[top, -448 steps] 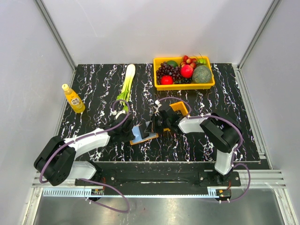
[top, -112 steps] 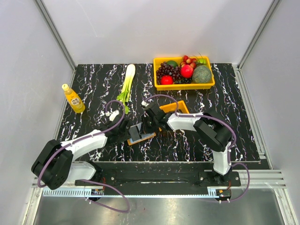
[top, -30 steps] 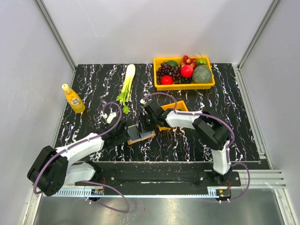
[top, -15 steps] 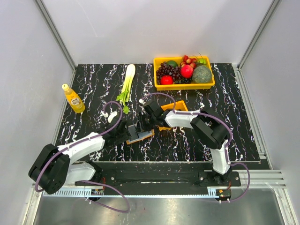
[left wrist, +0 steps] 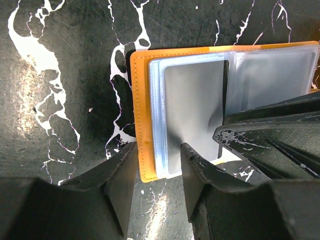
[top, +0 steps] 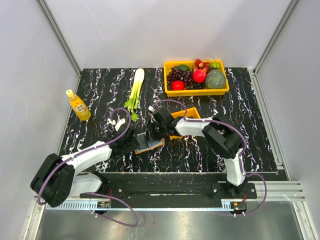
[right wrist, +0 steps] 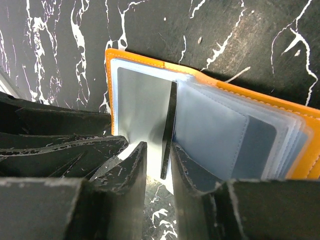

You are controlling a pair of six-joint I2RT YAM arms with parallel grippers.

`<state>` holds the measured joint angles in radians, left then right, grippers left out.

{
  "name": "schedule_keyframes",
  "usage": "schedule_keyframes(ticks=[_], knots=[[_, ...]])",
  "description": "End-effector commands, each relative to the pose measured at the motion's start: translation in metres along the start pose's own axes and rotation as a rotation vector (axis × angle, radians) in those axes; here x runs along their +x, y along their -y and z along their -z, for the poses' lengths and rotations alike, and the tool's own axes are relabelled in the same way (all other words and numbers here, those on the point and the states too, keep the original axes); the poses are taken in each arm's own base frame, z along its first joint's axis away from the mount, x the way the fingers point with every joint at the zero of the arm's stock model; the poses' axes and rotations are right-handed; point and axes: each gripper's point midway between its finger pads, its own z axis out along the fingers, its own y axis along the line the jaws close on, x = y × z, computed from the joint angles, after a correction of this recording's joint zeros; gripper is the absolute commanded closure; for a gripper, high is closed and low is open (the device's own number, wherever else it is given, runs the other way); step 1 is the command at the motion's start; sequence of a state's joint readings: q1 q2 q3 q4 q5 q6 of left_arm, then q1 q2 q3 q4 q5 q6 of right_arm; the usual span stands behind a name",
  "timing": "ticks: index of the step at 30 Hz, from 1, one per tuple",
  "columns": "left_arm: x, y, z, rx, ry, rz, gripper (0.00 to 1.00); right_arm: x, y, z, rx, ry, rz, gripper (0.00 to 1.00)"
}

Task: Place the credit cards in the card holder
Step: Insert the credit card into the card holder.

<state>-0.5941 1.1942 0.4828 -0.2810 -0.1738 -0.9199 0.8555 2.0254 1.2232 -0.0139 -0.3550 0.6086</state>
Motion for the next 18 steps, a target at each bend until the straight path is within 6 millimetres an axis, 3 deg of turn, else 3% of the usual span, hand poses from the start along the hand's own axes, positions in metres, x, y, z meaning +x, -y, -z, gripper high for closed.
schedule_keyframes(ticks=[1, 8, 13, 18], knots=[[0.005, -0.006, 0.0, -0.018, -0.012, 0.008, 0.56, -0.016, -0.016, 0.016, 0.021, 0.065, 0.062, 0.67], [0.003, -0.02, 0.005, -0.074, 0.005, 0.014, 0.56, -0.055, -0.025, 0.065, 0.09, 0.207, 0.125, 0.62], [-0.002, -0.02, 0.012, -0.069, 0.022, 0.011, 0.49, -0.058, 0.019, 0.082, 0.256, 0.2, 0.082, 0.61], [0.003, -0.018, 0.017, -0.043, -0.001, 0.01, 0.41, -0.036, 0.046, 0.084, 0.282, 0.117, 0.106, 0.61]])
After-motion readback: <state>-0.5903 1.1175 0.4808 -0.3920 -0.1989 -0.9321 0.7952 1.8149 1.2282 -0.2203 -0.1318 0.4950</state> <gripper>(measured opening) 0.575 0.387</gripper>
